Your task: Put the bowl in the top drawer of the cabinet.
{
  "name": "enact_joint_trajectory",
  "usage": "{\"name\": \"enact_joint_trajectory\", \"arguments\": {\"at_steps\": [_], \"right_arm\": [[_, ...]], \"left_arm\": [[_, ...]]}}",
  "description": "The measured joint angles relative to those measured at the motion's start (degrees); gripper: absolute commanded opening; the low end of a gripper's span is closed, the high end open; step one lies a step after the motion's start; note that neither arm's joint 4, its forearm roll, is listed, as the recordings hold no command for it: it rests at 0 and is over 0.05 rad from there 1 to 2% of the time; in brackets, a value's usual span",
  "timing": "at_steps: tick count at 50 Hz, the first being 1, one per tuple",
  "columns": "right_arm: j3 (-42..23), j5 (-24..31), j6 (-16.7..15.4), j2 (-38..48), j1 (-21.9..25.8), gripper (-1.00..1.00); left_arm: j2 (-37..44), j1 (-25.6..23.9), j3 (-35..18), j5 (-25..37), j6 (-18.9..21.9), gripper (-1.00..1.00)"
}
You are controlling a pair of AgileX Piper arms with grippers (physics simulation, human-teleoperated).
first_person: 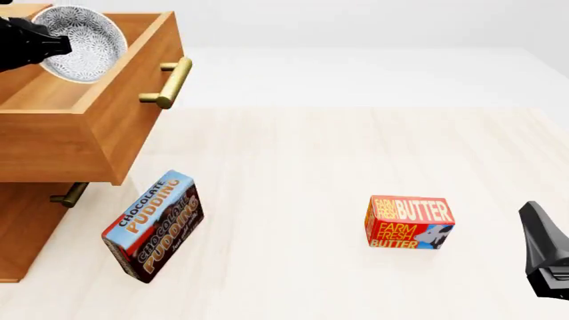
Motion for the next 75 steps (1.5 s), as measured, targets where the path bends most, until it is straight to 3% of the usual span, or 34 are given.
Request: {"name": "enact_joint_trajectory", "arguments": {"at_steps": [36,37,55,75], "right_arm": [[0.0,0.0,0.0,0.0,0.0,1.00],[0.0,0.0,0.0,0.0,0.0,1.00],[0.0,0.0,0.0,0.0,0.0,1.00],[0.0,0.0,0.0,0.0,0.0,1.00]], "left_arm": [[2.9,0.2,-0.3,-0.1,-1.0,-1.00],[2.9,0.3,-0.4,0.0,-1.0,1.00],[2.1,0.2,0.1,0.5,-0.3,1.00],[-4.0,-0.5,2.5,-0.8,2.4,1.00]]}}
